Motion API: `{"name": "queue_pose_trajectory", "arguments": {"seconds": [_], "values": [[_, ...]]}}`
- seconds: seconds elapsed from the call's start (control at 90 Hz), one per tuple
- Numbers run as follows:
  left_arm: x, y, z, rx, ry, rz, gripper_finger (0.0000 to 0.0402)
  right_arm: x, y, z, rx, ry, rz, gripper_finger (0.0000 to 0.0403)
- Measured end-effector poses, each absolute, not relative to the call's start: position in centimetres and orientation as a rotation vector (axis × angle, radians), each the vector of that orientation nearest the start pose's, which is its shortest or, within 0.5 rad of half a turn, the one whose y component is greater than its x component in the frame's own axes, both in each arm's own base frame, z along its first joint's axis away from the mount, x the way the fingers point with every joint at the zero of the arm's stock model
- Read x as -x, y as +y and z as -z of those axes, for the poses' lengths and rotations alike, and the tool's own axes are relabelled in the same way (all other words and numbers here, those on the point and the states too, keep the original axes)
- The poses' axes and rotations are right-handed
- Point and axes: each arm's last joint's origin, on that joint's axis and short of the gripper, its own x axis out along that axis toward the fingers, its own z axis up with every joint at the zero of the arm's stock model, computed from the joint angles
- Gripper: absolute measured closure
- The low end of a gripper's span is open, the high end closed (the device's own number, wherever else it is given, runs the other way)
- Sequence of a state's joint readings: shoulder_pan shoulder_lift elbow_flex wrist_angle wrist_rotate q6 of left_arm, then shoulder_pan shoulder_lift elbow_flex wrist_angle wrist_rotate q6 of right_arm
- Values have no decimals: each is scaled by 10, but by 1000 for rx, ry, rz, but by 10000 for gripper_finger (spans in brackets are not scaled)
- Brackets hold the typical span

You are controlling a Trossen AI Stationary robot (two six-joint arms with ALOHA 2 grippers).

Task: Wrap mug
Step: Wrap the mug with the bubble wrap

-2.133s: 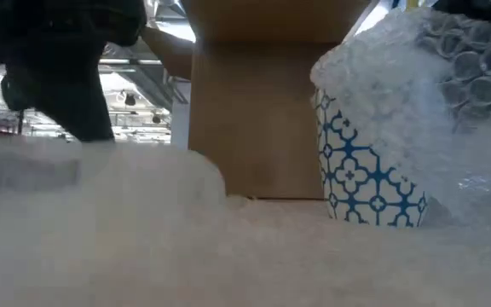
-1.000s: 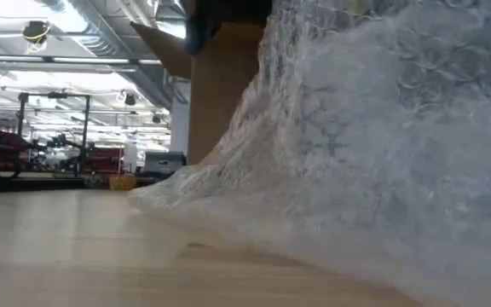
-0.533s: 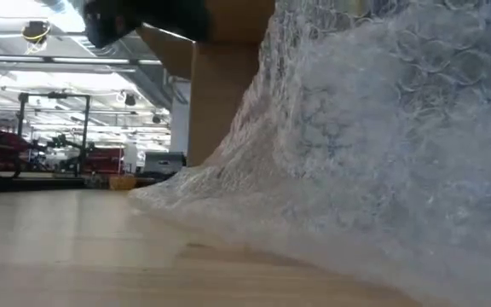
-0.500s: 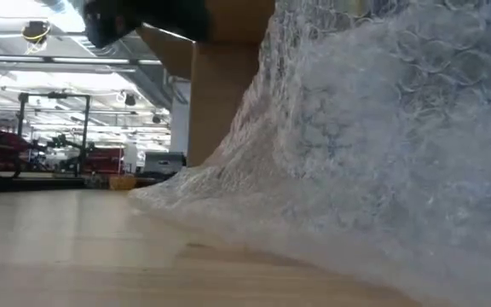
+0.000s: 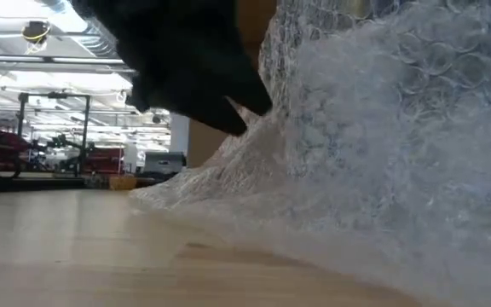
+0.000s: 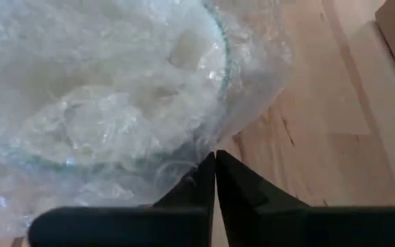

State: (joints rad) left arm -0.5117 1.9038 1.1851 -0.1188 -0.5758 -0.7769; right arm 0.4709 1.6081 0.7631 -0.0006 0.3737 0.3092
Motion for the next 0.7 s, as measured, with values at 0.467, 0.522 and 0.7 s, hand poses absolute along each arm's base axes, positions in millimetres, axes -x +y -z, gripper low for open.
{"name": "queue_pose_trajectory", "arguments": {"seconds": [0.467, 0.522, 0.7], "values": [[-360, -165, -169, 294, 630, -297, 300, -272, 126, -153, 55, 774, 30, 402], [-360, -166, -169, 293, 631, -293, 335, -272, 127, -153, 55, 774, 30, 402], [-356, -175, -171, 298, 639, -257, 394, -273, 127, -153, 52, 769, 28, 402]]}}
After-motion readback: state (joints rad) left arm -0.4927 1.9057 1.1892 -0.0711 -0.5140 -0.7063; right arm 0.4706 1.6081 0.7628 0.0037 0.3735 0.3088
